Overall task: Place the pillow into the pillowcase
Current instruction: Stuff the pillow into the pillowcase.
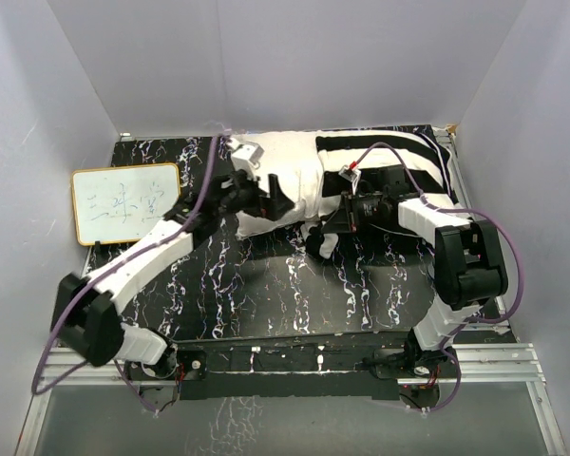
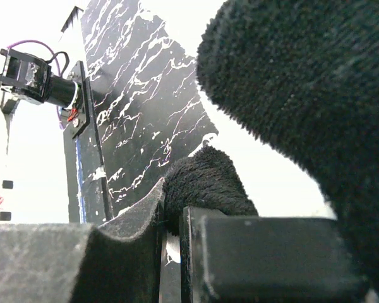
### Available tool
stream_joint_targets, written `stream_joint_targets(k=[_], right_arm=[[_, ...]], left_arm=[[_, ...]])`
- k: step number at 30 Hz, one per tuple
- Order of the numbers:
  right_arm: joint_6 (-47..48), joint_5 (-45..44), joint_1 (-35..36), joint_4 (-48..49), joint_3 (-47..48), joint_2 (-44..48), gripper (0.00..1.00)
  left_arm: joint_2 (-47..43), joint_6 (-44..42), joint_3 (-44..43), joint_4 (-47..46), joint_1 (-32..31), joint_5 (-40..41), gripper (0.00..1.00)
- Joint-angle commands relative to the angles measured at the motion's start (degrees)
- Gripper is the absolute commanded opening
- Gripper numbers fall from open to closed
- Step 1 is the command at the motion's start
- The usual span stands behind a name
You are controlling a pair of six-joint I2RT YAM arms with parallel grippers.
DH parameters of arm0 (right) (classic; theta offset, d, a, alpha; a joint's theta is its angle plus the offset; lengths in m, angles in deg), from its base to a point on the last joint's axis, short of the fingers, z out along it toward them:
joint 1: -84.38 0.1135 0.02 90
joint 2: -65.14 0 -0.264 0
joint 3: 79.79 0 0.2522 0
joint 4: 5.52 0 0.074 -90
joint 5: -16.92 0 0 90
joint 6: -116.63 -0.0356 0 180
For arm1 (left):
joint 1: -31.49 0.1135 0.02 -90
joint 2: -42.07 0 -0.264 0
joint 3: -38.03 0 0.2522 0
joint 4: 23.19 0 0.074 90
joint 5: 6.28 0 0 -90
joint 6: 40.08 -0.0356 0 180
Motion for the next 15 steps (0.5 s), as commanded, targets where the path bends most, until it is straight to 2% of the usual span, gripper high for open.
stream_joint_targets(k=[1, 3, 5, 7, 9, 11, 12, 13, 15], right_arm=[[1.27, 2.12, -0.36, 2.30, -0.96, 3.91, 0.08], [1.04, 1.88, -0.32, 2.83, -1.29, 3.64, 0.08], [1.07, 1.93, -0.32, 2.68, -1.18, 2.99, 0.08], [1.12, 2.05, -0.29, 2.39, -0.98, 2.58, 0.08], [1.50, 2.07, -0.24, 1.75, -0.45, 2.44, 0.08], [1.53, 2.73, 0.27, 1.27, 1.10, 2.39, 0.08], [1.97, 2.98, 0.93, 0.19, 2.62, 2.19, 0.08], [3.15, 3.30, 2.06, -1.60, 4.91, 1.67, 0.08], [6.18, 2.55, 5.42, -7.42, 12.65, -0.03, 0.08]], left_arm=[[-9.24, -1.87, -0.21, 25.13, 4.17, 17.22, 0.98], [-9.51, 0.16, 1.47, 25.71, 6.60, 17.85, 0.98], [-7.46, 1.31, 2.66, 22.22, 8.55, 13.43, 0.98], [-2.93, 0.70, 2.87, 15.71, 8.99, 6.68, 0.98], [2.74, -0.09, 2.83, 4.89, 8.92, -0.46, 0.98], [8.95, -0.35, 0.50, -1.38, 8.17, -3.95, 0.96], [12.33, -0.09, -1.06, -4.23, 7.79, -5.97, 0.91], [15.23, 0.90, -2.95, -7.59, 7.43, -8.68, 0.78], [21.63, 3.70, -8.30, -12.58, 6.16, -13.99, 0.40]])
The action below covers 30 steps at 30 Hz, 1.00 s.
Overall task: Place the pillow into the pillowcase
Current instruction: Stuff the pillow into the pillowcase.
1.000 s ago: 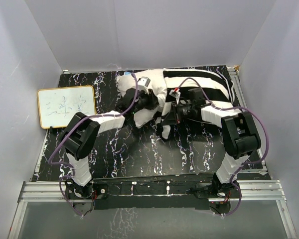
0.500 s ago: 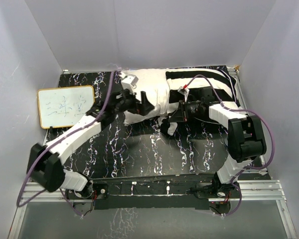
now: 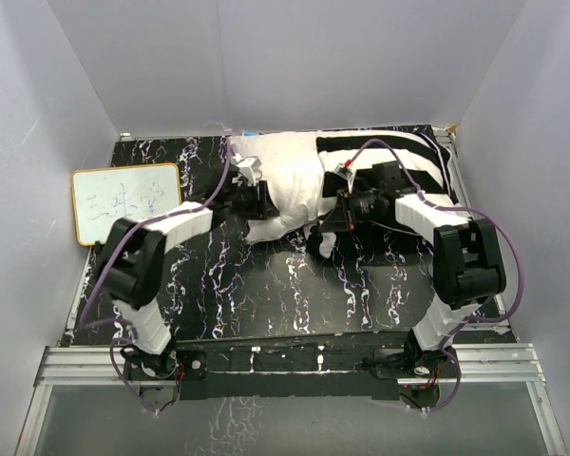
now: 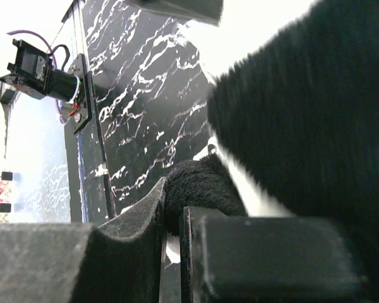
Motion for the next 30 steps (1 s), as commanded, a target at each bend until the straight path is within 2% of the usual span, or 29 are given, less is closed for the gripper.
stream_joint_targets(k=[1, 3, 4, 6, 8, 12, 16, 18, 20, 23, 27, 30], right_arm=[[6.84, 1.95, 6.85, -9.62, 17.57, -2.35, 0.08], [6.64, 2.08, 9.62, -13.70, 28.94, -5.00, 0.08], [3.47, 2.76, 10.74, -12.44, 34.10, -5.63, 0.08], [-3.88, 3.19, 12.63, -5.71, 41.36, -6.00, 0.08], [-10.36, 3.49, 15.12, 0.96, 46.52, -6.86, 0.08], [-12.96, 2.98, 22.91, 0.29, 58.52, -12.92, 0.08], [-12.34, 3.22, 27.31, 0.33, 55.03, -13.42, 0.08], [-12.85, 4.65, 27.42, 1.77, 50.44, -11.45, 0.08], [-11.78, 5.30, 27.18, 1.86, 46.09, -8.11, 0.08], [-11.78, 7.59, 24.00, 2.44, 42.88, -1.89, 0.08], [-14.84, 10.04, 16.62, 5.82, 39.59, 3.77, 0.08], [-16.97, 11.35, 15.68, 8.56, 34.19, 5.86, 0.08]], left_arm=[[8.95, 3.29, -10.70, -15.88, -3.27, -16.11, 0.23], [7.97, 2.13, -13.14, -15.99, -6.31, -17.04, 0.04], [5.75, 0.50, -12.98, -15.16, -8.23, -15.77, 0.00], [-0.97, -1.41, -10.36, -15.03, -11.47, -13.22, 0.00], [-7.13, 1.55, -6.31, -18.66, -13.32, -12.53, 0.00], [-13.74, 9.29, -1.26, -24.65, -14.89, -13.73, 0.00], [-16.51, 17.35, 3.40, -33.93, -14.95, -15.81, 0.00], [-17.86, 16.66, 5.87, -33.11, -14.00, -13.57, 0.00], [-18.21, 19.57, 10.05, -36.06, -10.19, -13.66, 0.00], [-18.20, 28.80, 19.51, -49.07, -3.66, -15.42, 0.00], [-20.60, 25.04, 27.29, -44.84, -1.44, -11.43, 0.00], [-21.77, 24.30, 30.66, -43.19, -0.77, -4.41, 0.00]])
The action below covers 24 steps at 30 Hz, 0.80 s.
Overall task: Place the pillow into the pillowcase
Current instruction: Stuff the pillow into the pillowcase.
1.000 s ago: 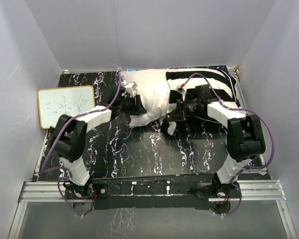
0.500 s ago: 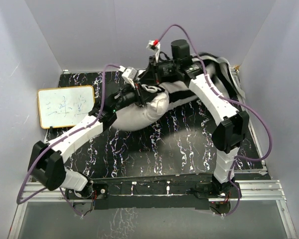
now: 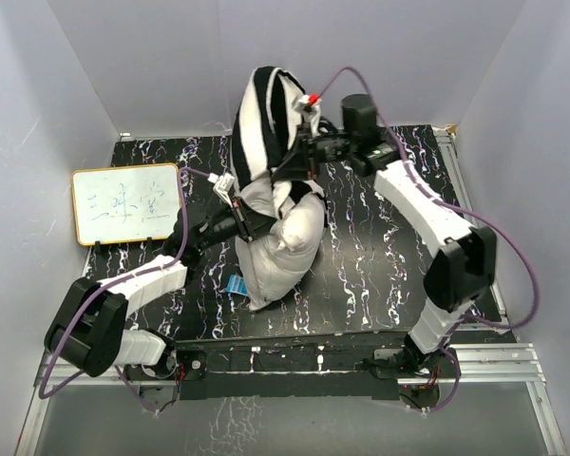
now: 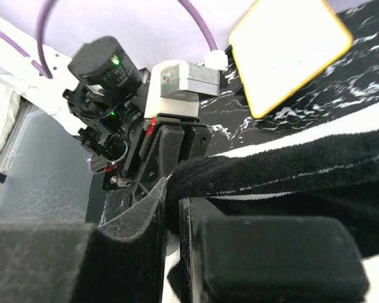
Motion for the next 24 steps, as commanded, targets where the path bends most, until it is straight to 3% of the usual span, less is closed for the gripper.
stream_joint_targets(k=[1, 4, 8, 13, 16, 19, 21, 24], right_arm=[[-5.66, 11.35, 0.40, 10.45, -5.45, 10.51, 0.08], [-5.24, 9.95, 8.07, 10.45, -12.56, 11.23, 0.08], [4.47, 6.17, 18.53, -0.77, -15.09, 9.81, 0.08], [6.50, 6.23, 23.11, -3.20, -15.78, 9.17, 0.08], [8.65, 2.33, 20.33, -5.23, -16.57, 9.43, 0.08], [10.90, -3.35, 11.59, -6.34, -18.04, 9.40, 0.08], [17.17, -8.72, 8.56, -12.78, -18.31, 7.00, 0.08], [23.01, -8.92, 8.85, -18.25, -22.33, 3.95, 0.08]], left_arm=[[-1.36, -2.79, 4.16, 0.51, 2.17, 12.80, 0.00], [-0.07, -0.04, 3.73, 2.70, 2.00, 21.32, 0.00], [0.82, 3.75, 3.32, 5.33, -1.81, 34.71, 0.00], [-0.10, 7.75, 5.61, 4.79, -4.17, 47.61, 0.00], [-0.91, 6.89, 7.78, 1.83, -4.22, 50.65, 0.00], [-2.26, 3.96, 10.73, -2.74, -3.89, 48.92, 0.00], [-4.07, 2.35, 12.63, -2.98, -3.08, 46.18, 0.06], [-9.14, 0.07, 14.47, 1.99, -1.49, 40.51, 0.24]])
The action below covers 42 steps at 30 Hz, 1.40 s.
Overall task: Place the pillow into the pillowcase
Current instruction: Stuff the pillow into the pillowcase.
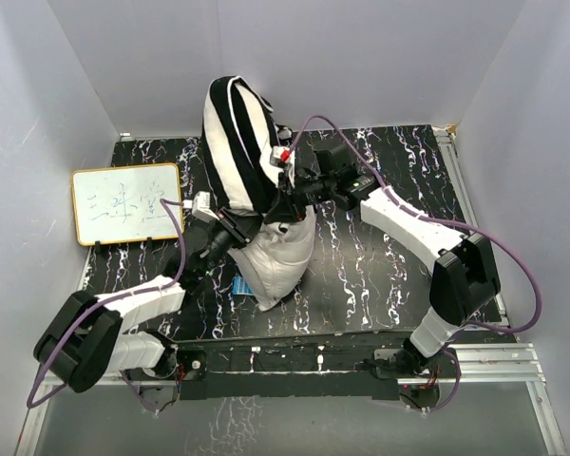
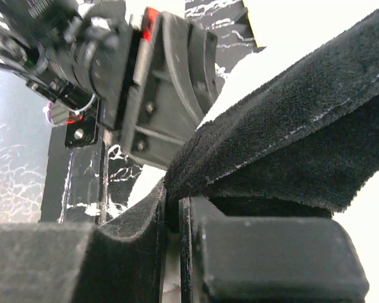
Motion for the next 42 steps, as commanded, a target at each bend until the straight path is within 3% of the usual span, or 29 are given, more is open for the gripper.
stream_joint_targets(k=[1, 6, 11, 13, 17, 24, 33, 34, 37, 38, 42], right_arm=[[8.26, 2.45, 1.77, -13.15, -8.15, -2.45, 0.08], [10.75, -1.45, 4.17, -12.93, -7.92, -4.30, 0.08], [11.96, -0.59, -0.83, -14.97, -3.96, -5.53, 0.08], [13.08, 0.43, -1.67, -15.58, -3.33, -5.56, 0.08], [14.79, 4.73, -1.61, -14.83, -5.50, -5.56, 0.08], [17.89, 4.82, -1.59, -14.41, -6.62, -4.82, 0.09], [18.20, 4.29, -1.54, -12.04, -5.71, -5.29, 0.11], [18.28, 3.91, -1.58, -11.94, -5.30, -5.51, 0.11], [18.60, 2.63, -1.44, -12.01, -3.65, -5.56, 0.13], [19.16, 2.02, -1.50, -12.87, -2.70, -7.11, 0.14], [23.80, 3.21, -3.65, -18.26, 1.67, -4.63, 0.34]], left_arm=[[-6.26, -8.92, 3.24, 11.13, 4.95, 4.35, 0.30], [-17.93, -16.53, -3.40, 36.75, 5.21, -4.18, 0.59], [-25.66, -27.99, -12.91, 57.85, 5.29, -16.53, 0.70], [-27.44, -30.92, -17.36, 64.06, 5.19, -16.79, 0.75], [-24.91, -27.83, -27.26, 69.58, 5.22, -7.07, 0.90], [-6.60, -20.46, -39.83, 68.86, 5.26, -6.01, 0.91], [7.28, -19.56, -44.48, 64.70, 5.23, -13.62, 0.61], [8.23, -19.48, -44.74, 64.00, 5.26, -14.67, 0.52], [10.00, -19.25, -45.68, 62.67, 5.23, -17.80, 0.07], [10.22, -19.31, -45.78, 62.47, 5.22, -18.42, 0.00], [9.68, -20.47, -45.44, 63.65, 5.26, -17.99, 0.00]])
